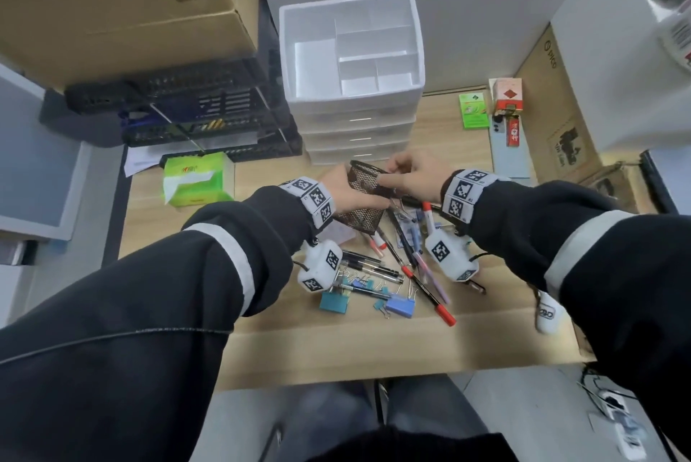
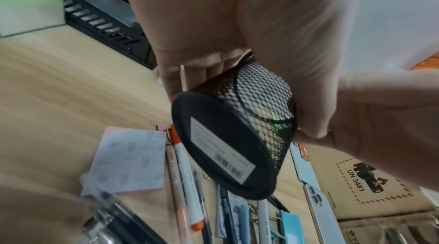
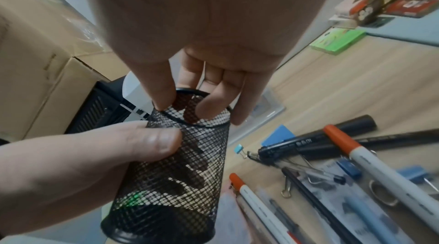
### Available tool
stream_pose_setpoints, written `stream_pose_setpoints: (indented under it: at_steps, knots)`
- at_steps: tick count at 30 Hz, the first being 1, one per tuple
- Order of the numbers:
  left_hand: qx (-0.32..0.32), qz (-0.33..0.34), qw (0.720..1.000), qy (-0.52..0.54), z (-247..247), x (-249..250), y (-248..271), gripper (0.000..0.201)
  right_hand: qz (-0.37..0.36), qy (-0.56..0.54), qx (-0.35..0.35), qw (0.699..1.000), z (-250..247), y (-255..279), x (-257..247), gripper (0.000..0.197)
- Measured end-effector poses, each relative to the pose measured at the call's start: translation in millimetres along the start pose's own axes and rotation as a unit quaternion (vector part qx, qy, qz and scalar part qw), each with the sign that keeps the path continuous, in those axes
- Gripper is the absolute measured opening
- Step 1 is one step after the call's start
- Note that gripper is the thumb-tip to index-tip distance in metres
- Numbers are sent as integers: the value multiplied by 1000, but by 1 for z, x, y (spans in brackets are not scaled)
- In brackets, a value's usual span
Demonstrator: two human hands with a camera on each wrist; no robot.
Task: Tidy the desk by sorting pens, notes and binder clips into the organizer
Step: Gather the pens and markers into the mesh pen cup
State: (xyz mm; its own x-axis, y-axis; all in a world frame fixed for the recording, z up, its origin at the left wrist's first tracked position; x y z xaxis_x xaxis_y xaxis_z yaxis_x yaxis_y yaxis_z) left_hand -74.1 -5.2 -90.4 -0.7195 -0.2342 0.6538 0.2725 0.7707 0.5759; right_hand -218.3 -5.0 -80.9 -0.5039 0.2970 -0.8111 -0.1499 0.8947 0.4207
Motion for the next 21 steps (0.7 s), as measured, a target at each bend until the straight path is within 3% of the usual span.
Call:
stream_pose_setpoints:
  at_steps: [2, 4, 7, 11, 13, 15, 21]
  knots:
    - [-1, -18, 1000, -5, 2, -12, 0, 40, 14, -50, 2, 999, 3, 0, 10, 19]
    - [3, -39, 999, -34, 2, -25, -1, 59, 35, -47, 12, 998, 3, -1, 22, 24]
    - [1, -68, 996, -55, 1, -47, 2, 71, 79, 111, -2, 991, 4, 9, 49, 19]
    - [15, -84, 994, -74, 5, -75, -10, 104, 167, 324, -78, 928, 11, 42, 99, 21]
    - [4, -91, 993, -75, 8, -73, 0, 93, 205, 390, -90, 893, 12, 56, 123, 39]
    - [-4, -82, 994, -79, 12, -75, 3, 77, 219, 412, -88, 880, 14, 65, 139, 49]
    - [-27, -59, 995, -79, 30, -75, 0, 66, 230, 442, -56, 865, 27, 71, 156, 46]
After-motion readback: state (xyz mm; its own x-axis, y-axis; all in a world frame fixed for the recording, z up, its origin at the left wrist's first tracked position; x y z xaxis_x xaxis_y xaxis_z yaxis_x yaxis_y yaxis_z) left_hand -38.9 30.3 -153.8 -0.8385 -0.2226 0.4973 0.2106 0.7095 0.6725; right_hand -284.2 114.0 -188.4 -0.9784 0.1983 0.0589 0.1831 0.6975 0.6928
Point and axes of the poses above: each hand's wrist, its own y-axis away from the middle knuckle, its own z-axis out of the palm, x = y × z, the point moved 8 cm from there along -y, towards the middle knuckle, and after that the axes turned 1 degree about -y, right-handed, at the moved point
